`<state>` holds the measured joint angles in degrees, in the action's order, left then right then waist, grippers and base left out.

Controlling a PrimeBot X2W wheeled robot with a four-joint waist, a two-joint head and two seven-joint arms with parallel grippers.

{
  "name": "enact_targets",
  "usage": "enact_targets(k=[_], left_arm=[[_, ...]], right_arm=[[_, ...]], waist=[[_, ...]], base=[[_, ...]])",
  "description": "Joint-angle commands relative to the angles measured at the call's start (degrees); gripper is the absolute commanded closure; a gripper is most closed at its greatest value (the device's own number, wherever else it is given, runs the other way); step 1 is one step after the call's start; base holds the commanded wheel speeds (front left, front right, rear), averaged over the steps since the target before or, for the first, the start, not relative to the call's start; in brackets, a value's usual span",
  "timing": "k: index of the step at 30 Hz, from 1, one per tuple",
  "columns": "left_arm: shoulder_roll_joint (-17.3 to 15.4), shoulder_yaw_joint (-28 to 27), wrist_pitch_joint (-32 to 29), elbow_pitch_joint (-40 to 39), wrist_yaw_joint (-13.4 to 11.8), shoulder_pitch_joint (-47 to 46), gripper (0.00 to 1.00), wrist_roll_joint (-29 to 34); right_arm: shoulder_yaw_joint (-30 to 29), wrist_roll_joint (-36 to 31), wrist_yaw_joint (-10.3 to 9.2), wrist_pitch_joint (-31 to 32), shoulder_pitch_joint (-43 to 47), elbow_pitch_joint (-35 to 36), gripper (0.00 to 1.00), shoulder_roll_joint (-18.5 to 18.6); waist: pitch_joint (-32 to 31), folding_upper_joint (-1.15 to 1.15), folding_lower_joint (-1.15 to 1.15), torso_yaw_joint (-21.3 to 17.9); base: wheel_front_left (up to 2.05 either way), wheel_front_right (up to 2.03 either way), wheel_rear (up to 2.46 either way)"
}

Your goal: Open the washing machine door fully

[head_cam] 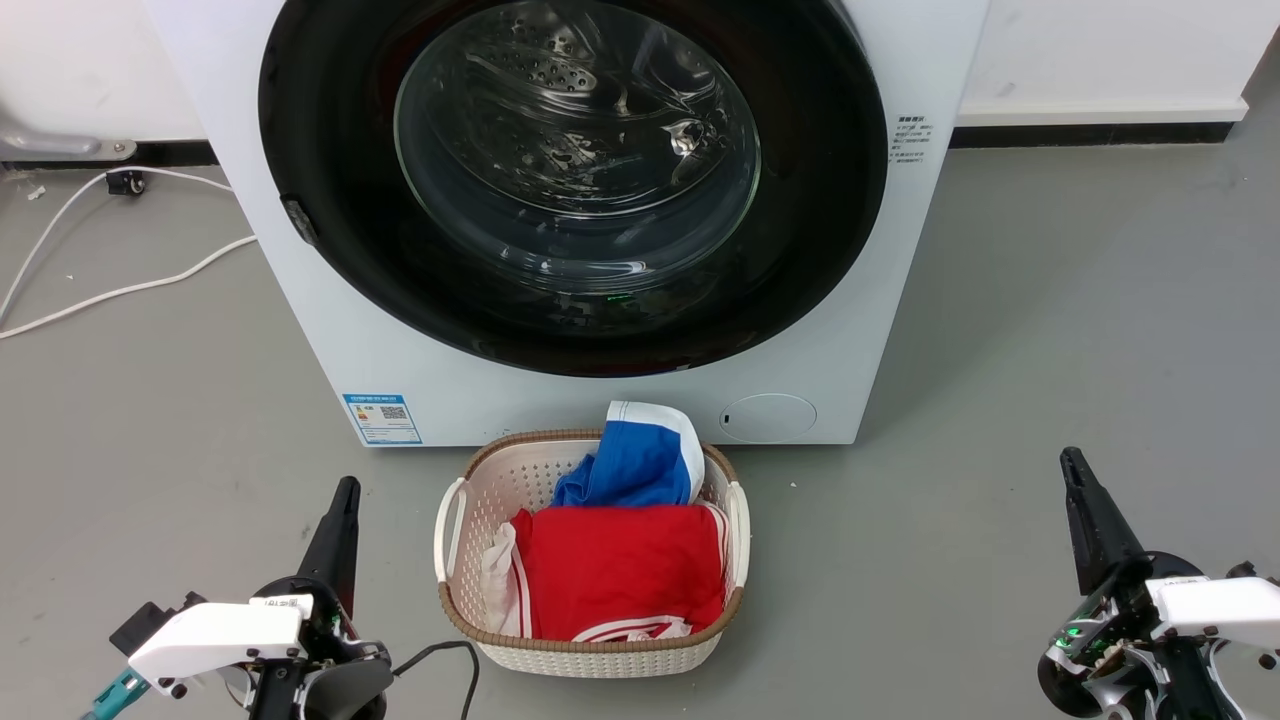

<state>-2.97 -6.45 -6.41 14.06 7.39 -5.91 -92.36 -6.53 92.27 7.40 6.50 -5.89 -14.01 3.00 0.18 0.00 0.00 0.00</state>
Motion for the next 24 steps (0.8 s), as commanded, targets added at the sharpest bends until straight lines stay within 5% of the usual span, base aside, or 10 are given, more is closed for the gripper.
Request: enact_targets(k=[1,24], left_arm=[[0.1,-0.2,-0.2,-0.1,0.2,-0.6,1.0,0.2],[0.1,-0.2,-0.2,-0.1,0.2,-0.6,1.0,0.3]], right_arm=[[-0.1,-0.1,0.18,0.1,-0.6,0.0,1.0,-0.2],[-0.1,-0.1,0.17,0.1,-0.6,0.0,1.0,-0.2]], waist=[[0.0,0.0,0.0,0.0],[0.0,0.0,0.0,0.0]], base=[[0.0,0.0,0.0],[0.0,0.0,0.0]])
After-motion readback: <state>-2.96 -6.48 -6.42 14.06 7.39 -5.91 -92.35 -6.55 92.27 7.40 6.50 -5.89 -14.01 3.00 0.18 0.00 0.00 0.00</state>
